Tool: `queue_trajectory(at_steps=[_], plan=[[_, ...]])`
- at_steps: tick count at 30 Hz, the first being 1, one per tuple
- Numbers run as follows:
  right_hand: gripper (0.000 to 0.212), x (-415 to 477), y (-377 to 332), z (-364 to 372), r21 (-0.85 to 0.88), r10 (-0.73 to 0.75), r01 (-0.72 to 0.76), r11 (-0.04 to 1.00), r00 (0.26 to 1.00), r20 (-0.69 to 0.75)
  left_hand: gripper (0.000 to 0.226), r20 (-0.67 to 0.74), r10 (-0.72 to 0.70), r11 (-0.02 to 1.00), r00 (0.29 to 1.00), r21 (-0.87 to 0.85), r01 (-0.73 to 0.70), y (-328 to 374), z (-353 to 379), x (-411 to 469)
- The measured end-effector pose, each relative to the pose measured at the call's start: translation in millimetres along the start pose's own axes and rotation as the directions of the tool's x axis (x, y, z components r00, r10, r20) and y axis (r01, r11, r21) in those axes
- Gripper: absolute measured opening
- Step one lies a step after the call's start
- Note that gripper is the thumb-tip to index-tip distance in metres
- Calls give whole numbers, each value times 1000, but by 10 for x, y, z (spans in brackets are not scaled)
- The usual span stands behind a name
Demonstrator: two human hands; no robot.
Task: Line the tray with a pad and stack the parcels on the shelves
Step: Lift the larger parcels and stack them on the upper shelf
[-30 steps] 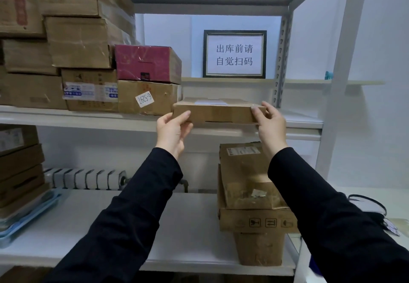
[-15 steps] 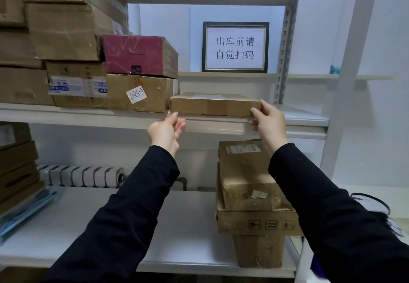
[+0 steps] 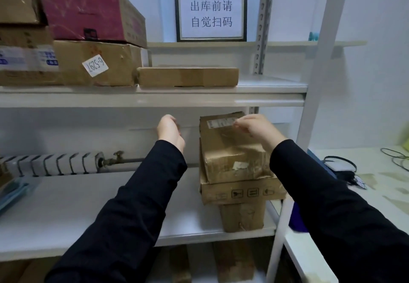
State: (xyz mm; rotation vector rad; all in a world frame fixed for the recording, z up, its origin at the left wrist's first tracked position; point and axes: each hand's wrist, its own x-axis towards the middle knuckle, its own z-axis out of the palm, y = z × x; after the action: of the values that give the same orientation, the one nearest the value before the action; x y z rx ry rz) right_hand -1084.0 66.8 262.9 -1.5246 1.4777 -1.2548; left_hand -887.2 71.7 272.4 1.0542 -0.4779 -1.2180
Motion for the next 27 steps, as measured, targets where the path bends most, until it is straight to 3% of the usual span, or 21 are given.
queue_trajectory(at_steps=[3, 5, 8, 12, 17, 23, 27], plan=[[39, 40, 298, -116, -52, 91, -97, 994, 990, -111, 12, 44, -99, 990, 994, 106, 94, -310, 20, 3], [52, 35, 429, -187, -67, 174, -183, 981, 978, -118, 42, 51, -161, 973, 986, 175, 150, -488, -2, -15], [59, 50, 610, -277, -55, 305, -315, 947, 943, -136, 53, 76, -225, 933, 971, 304, 193, -754, 12, 18], [37, 65, 755, -311, 46, 384, -381, 923, 920, -79, 17, 136, -296, 895, 945, 385, 225, -928, 26, -38], [14, 41, 737, -304, 102, 378, -369, 924, 922, -82, 25, 239, -301, 921, 923, 325, 216, -984, 16, 41], [16, 20, 596, -226, 246, 299, -270, 931, 950, -87, 37, 238, -297, 932, 925, 283, 226, -750, -84, -34], [39, -19, 432, -163, 346, 268, -211, 914, 955, -125, 34, 193, -247, 949, 950, 245, 197, -538, -305, -35]])
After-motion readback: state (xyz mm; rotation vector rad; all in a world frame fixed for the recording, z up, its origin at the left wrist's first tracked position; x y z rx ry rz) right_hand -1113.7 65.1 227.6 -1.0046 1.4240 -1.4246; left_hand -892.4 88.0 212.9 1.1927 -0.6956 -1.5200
